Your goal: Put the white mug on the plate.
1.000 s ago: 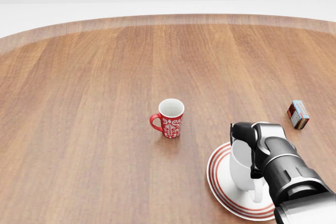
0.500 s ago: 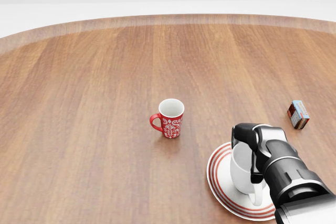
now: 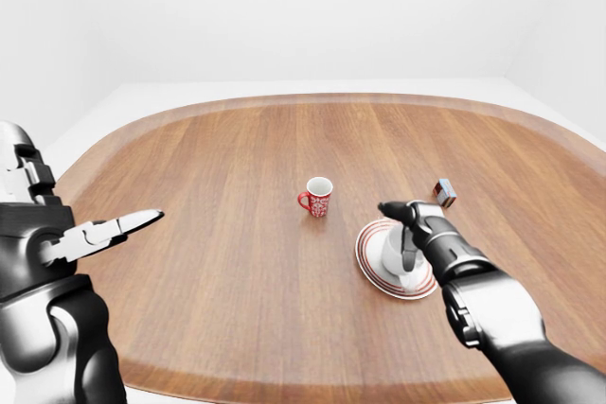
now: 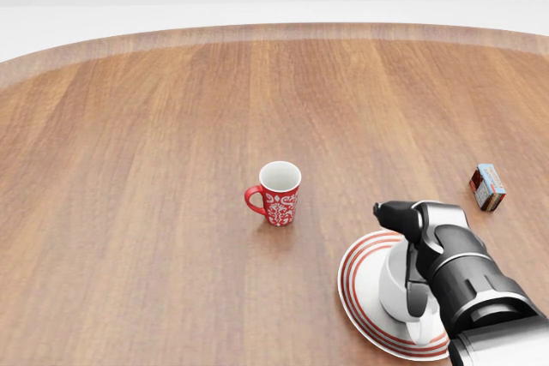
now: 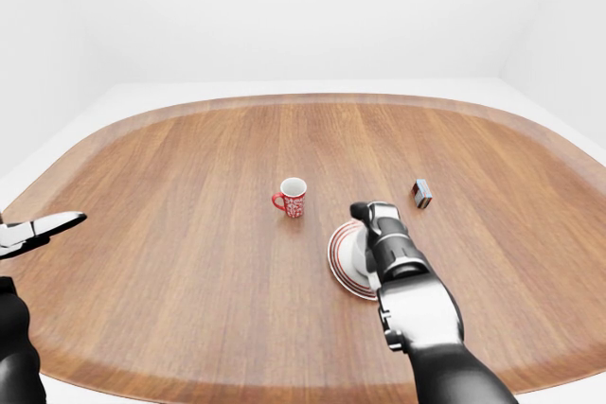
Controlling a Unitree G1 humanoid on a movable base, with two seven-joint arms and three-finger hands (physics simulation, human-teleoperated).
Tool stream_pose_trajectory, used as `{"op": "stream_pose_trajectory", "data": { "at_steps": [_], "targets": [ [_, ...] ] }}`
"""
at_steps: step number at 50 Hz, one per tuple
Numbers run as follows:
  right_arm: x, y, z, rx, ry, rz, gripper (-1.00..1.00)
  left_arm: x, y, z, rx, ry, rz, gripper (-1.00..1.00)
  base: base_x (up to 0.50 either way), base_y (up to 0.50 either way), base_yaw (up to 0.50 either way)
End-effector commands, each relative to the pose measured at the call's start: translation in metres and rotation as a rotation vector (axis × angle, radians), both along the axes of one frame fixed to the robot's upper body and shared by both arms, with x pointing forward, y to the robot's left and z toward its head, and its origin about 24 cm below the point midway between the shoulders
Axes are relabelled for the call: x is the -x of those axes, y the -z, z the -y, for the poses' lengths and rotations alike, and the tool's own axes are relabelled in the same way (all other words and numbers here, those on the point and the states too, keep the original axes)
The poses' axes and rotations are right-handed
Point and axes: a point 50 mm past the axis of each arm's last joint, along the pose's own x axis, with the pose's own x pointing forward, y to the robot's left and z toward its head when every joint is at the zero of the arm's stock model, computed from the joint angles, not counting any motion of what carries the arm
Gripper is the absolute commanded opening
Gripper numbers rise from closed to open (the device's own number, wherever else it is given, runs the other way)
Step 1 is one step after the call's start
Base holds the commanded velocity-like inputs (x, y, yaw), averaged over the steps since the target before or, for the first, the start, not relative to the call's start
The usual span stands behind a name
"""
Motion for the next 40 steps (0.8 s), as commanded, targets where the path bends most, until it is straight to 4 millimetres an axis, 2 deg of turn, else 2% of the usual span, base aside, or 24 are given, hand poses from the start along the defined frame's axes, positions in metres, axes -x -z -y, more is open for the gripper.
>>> {"op": "stream_pose_trajectory", "data": {
  "at_steps": [1,4,5,7,9,10,11,14,15,16,18,19,20,21,25,26,27,30,31,36,40],
  "targets": [
    [-0.011,-0.024,-0.016,-0.171,0.001,-0.092,1.0,0.0,0.001,0.0,0.0,0.001,-0.005,1.0,0.0,0.0,0.0],
    [-0.022,-0.052,-0.023,-0.138,-0.059,-0.002,1.0,0.0,0.001,0.0,0.0,0.001,-0.003,1.0,0.0,0.0,0.0],
    [-0.028,-0.077,-0.025,-0.029,-0.13,0.12,1.0,-0.001,0.001,0.0,0.0,0.002,-0.006,1.0,0.0,0.0,0.0],
    [-0.028,-0.112,-0.029,0.08,-0.189,0.292,1.0,-0.001,0.001,0.001,-0.001,0.003,-0.008,1.0,0.0,0.0,0.0],
    [-0.03,-0.164,-0.03,0.208,-0.217,0.478,1.0,-0.001,0.001,0.001,0.0,0.003,-0.007,1.0,0.0,0.0,0.0],
    [-0.028,-0.168,-0.03,0.223,-0.212,0.5,1.0,-0.001,0.001,0.001,0.0,0.003,-0.007,1.0,0.0,0.0,0.0],
    [-0.036,-0.204,-0.027,0.254,-0.206,0.554,1.0,-0.001,0.002,0.001,0.0,0.004,-0.009,1.0,0.0,0.0,0.0],
    [-0.04,-0.254,-0.022,0.322,-0.185,0.629,1.0,-0.002,0.004,0.003,-0.001,0.009,-0.019,1.0,0.0,0.0,0.0],
    [-0.037,-0.294,-0.02,0.352,-0.158,0.707,1.0,-0.002,0.003,0.003,-0.003,0.009,-0.016,1.0,0.0,0.0,0.0],
    [-0.031,-0.314,-0.02,0.376,-0.143,0.773,1.0,-0.001,0.002,0.003,-0.003,0.008,-0.01,1.0,0.0,0.0,0.0],
    [-0.023,-0.357,-0.014,0.37,-0.063,0.842,1.0,-0.001,0.001,0.003,-0.006,0.007,-0.005,1.0,0.0,0.0,0.0],
    [-0.024,-0.366,-0.012,0.352,-0.036,0.823,1.0,0.0,0.001,0.003,-0.005,0.008,-0.003,1.0,0.0,0.0,0.0],
    [-0.021,-0.39,-0.013,0.279,-0.008,0.814,1.0,0.0,0.001,0.003,-0.005,0.008,-0.004,1.0,0.0,0.0,0.0],
    [-0.02,-0.397,-0.015,0.219,-0.006,0.791,1.0,0.0,0.002,0.004,-0.003,0.009,-0.009,1.0,0.0,0.0,0.0],
    [0.009,-0.465,-0.021,0.127,-0.021,1.434,1.0,0.0,0.002,0.004,-0.006,0.01,-0.01,1.0,0.0,0.0,0.0],
    [0.008,-0.464,-0.024,0.106,-0.028,1.441,1.0,0.0,0.001,0.003,-0.005,0.007,-0.004,1.0,0.0,0.0,0.0],
    [0.014,-0.471,-0.025,0.09,-0.023,1.585,1.0,0.0,0.0,0.003,-0.005,0.007,-0.001,1.0,0.0,0.0,0.0],
    [0.016,-0.474,-0.027,0.118,-0.03,1.606,1.0,0.0,0.0,0.003,-0.005,0.007,-0.001,1.0,0.0,0.0,0.0],
    [0.024,-0.486,-0.037,0.105,-0.092,1.674,1.0,0.0,0.002,0.003,-0.004,0.009,-0.01,1.0,0.0,0.0,0.0],
    [0.034,-0.498,-0.047,0.102,-0.146,1.731,1.0,0.0,0.001,0.003,-0.004,0.008,-0.004,1.0,0.0,0.0,0.0],
    [0.03,-0.494,-0.046,0.104,-0.137,1.714,1.0,0.0,0.001,0.003,-0.004,0.01,-0.004,1.0,0.0,0.0,0.0]
  ]
}}
